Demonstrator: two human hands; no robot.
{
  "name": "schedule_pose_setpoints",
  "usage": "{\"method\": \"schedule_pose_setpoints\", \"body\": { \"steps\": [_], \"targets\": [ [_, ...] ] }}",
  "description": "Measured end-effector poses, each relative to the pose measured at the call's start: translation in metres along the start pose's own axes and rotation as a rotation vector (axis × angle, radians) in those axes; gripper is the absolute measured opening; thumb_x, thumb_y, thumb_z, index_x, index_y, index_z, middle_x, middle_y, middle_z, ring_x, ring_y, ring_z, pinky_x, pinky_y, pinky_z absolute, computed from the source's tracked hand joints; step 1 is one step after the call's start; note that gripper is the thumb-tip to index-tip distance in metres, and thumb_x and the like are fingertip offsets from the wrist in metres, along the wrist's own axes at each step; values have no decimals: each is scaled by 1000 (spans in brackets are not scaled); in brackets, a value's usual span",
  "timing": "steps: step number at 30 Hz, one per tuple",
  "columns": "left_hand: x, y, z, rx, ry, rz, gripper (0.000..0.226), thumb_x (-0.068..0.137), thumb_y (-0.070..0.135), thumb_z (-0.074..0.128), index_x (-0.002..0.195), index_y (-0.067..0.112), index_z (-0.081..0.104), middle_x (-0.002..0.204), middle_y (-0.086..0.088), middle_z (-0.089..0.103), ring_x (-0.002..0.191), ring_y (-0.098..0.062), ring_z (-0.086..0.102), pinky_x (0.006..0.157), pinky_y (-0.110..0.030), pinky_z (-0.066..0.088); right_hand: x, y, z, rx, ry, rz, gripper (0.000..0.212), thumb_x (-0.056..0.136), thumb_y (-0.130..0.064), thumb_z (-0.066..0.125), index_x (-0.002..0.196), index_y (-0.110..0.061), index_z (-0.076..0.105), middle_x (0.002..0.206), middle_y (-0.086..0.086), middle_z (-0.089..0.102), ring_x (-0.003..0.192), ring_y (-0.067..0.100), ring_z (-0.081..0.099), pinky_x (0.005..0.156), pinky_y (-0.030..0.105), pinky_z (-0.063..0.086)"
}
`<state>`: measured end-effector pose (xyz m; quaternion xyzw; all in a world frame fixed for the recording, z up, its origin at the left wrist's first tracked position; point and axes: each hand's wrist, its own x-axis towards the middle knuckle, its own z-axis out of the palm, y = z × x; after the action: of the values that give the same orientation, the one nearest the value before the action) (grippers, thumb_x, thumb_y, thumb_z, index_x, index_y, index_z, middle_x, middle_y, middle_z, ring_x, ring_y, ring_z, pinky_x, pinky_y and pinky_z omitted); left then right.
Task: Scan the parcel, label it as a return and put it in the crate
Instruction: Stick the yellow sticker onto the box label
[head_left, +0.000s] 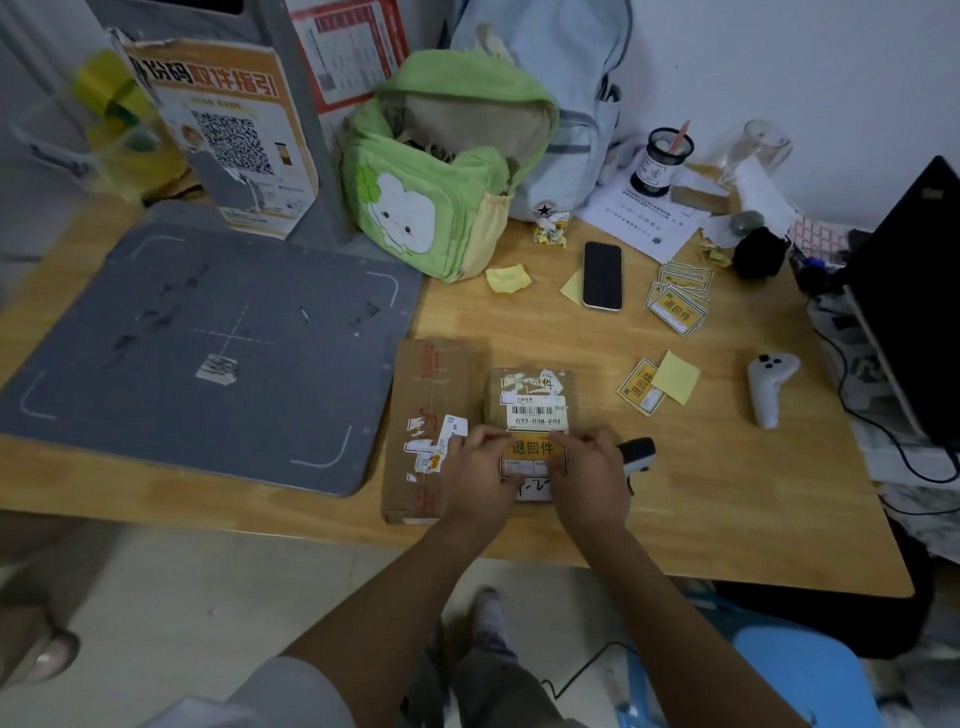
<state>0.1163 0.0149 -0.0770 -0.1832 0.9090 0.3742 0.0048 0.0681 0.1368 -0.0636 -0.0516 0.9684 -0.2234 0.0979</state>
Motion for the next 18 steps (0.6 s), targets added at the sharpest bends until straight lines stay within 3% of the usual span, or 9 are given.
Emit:
{"method": "schedule_pose_setpoints", "body": {
  "steps": [4, 8, 12, 18],
  "targets": [
    [-7, -6, 4, -67, 53, -126, 50, 77, 32, 71, 125, 25, 60, 133, -2, 45, 123, -23, 41, 101, -33, 37, -13, 12, 15, 15, 73, 2, 39, 94, -27, 52, 133, -28, 55, 134, 11, 47, 116, 27, 51, 87, 37, 47],
    [-8, -7, 4, -144, -32, -158, 59, 83, 30, 66, 138, 21, 45, 132, -4, 46, 121, -20, 49, 100, -26, 37, -21, 15, 28, 126, 10, 44, 49, 99, -33, 38, 147, -35, 29, 135, 12, 43, 116, 25, 50, 88, 39, 50],
    [-8, -9, 9, -166, -119, -171, 62, 88, 34, 58, 144, 28, 32, 132, -8, 41, 118, -24, 52, 103, -40, 44, -24, 19, 30, 158, 5, 13, 52, 99, -37, 31, 149, -38, 17, 128, 13, 46, 104, 23, 53, 85, 41, 51],
    [-7, -11, 9, -122, -182, -194, 64, 90, 39, 51, 146, 39, 19, 130, -11, 40, 109, -28, 56, 101, -43, 46, -24, 21, 32, 152, -19, -1, 53, 99, -38, 28, 150, -35, 13, 129, 12, 46, 101, 21, 53, 84, 41, 51]
  ]
}}
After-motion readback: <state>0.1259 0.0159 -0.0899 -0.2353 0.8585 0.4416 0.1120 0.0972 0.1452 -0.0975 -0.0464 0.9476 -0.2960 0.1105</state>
